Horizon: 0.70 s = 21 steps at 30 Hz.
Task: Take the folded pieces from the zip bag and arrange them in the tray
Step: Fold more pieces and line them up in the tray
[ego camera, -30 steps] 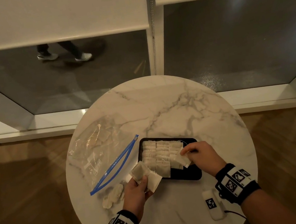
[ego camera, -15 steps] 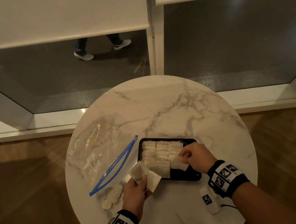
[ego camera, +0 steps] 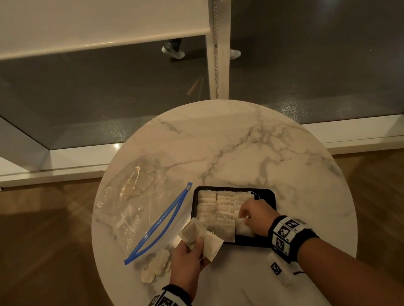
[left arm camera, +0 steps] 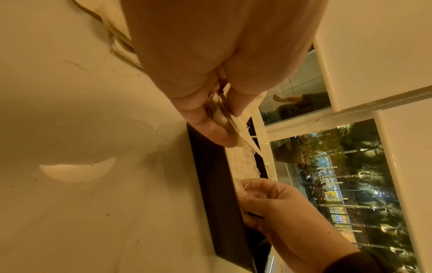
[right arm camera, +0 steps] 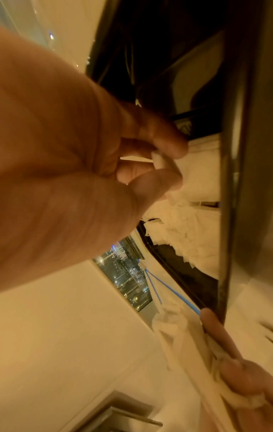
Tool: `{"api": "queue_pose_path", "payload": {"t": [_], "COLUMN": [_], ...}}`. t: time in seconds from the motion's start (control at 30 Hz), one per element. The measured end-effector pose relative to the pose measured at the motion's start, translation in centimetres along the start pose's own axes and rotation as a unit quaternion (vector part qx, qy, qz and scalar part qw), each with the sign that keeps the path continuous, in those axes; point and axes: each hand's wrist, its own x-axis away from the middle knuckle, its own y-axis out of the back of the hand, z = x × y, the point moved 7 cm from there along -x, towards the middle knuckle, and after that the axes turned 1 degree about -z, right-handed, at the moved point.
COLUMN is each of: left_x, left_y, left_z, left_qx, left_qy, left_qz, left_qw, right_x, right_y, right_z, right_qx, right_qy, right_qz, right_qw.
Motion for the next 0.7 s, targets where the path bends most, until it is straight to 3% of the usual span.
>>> {"api": "queue_pose_path", "payload": {"t": [0.47, 0.7], "left_x": [0.7, 1.2], "left_y": [-0.3, -0.3], "left_z": [-0.6, -1.2], "left_qx": [0.007, 0.007], "left_qy": [-0.014, -0.040], "left_qz": [0.001, 0.003], "left_qw": [1.000, 0.999], "right_x": [-0.1, 1.7], "right_y": [0.2, 2.5], "right_z": [0.0, -0.2], "right_qx": [-0.031, -0.066], "right_qy": [-0.004, 0.023], "right_qz": [-0.046, -0.144], "right_qw": [0.998, 0.987]}}
